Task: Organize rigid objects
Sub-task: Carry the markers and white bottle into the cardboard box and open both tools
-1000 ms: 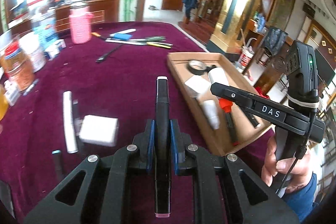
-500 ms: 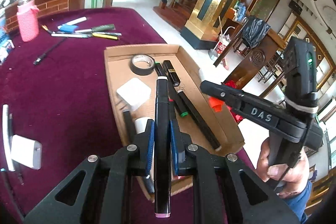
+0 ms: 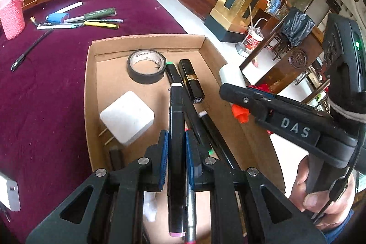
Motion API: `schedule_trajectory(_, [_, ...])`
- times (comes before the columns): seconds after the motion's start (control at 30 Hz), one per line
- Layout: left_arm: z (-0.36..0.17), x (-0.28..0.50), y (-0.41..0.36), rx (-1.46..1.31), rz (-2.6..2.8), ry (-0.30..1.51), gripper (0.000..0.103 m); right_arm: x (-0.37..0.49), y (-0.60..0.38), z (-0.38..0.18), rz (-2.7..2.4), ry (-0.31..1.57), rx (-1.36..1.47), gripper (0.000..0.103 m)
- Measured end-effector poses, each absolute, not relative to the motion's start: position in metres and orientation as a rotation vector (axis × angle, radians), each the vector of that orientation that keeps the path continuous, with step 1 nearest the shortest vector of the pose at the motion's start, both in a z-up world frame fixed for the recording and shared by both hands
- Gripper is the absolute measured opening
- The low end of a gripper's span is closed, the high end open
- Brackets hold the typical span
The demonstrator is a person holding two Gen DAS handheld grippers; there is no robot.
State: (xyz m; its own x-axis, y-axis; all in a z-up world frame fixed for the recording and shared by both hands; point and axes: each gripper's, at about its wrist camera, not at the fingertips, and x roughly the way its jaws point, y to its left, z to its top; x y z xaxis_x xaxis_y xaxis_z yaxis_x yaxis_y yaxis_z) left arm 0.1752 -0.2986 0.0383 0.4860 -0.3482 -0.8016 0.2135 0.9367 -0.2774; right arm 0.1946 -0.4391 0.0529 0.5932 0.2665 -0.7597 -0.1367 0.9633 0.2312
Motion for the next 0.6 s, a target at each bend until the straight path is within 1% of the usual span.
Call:
schedule_trajectory(0.3, [0.024, 0.188, -0.305, -0.129, -0.322, 1.018, 0.012, 0.212, -0.427, 0.040, 0.193, 0.944, 0.080, 0.025])
schedule_trajectory(0.6, [0.017, 0.194, -0.307, -0.146, -0.326, 1.051, 0.012, 0.222, -0.430, 0.034, 0.170, 0.958, 0.071, 0.025])
